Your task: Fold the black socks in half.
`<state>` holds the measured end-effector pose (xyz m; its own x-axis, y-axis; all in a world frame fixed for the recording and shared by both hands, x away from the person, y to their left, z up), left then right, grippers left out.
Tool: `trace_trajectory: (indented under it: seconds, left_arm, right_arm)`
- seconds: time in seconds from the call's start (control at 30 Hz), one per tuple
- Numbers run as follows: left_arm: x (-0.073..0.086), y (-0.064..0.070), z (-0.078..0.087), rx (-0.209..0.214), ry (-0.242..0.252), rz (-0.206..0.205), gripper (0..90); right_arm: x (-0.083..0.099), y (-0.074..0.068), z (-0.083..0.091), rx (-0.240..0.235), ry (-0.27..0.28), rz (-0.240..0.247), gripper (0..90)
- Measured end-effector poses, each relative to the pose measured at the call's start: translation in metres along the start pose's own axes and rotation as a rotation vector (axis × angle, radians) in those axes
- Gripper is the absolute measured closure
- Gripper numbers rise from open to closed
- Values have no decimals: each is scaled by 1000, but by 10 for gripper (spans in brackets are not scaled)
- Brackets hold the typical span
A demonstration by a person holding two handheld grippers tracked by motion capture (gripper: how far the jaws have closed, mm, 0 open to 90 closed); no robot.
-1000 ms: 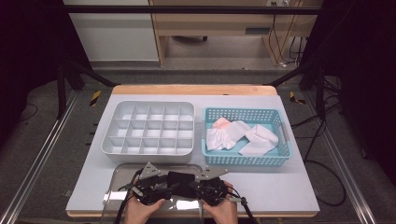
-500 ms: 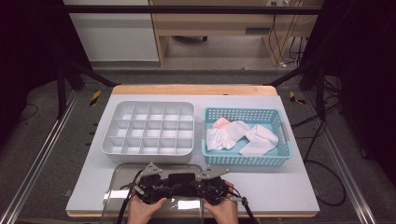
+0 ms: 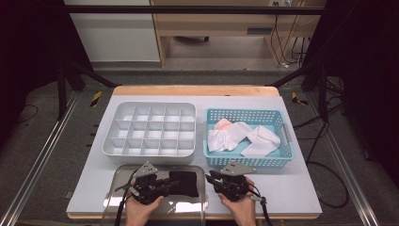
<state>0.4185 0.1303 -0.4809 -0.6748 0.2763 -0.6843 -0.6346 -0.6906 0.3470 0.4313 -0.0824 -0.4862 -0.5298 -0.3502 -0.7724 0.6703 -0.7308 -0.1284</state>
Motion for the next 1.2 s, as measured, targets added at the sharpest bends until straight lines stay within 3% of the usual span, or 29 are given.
trace_trajectory:
  seconds: [0.27, 0.4, 0.9, 1.2]
  left_arm:
    - [-19, 3, 23, -47, 40, -72, 722]
    - [-26, 3, 30, -53, 51, -81, 729]
    - [-43, -2, 56, -126, 63, -139, 731]
    - [-66, -17, 87, -198, 109, -129, 731]
  right_arm:
    - [14, 27, 24, 59, 47, -38, 689]
    - [20, 34, 30, 71, 51, -54, 685]
    - [32, 46, 41, 103, 53, -75, 673]
    - [34, 46, 41, 108, 46, -72, 669]
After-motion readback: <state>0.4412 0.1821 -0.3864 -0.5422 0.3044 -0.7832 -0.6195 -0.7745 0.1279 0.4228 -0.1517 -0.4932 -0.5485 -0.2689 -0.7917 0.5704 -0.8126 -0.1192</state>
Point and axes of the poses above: each handheld gripper's, and its own axes: z roughly backward along the jaws, x roughly out of its underside, y roughly to its right, the point moved 6 cm from there along -z, roughly forward along the jaws, and after that the axes turned 7 degrees about -y, right-handed, at the moved point
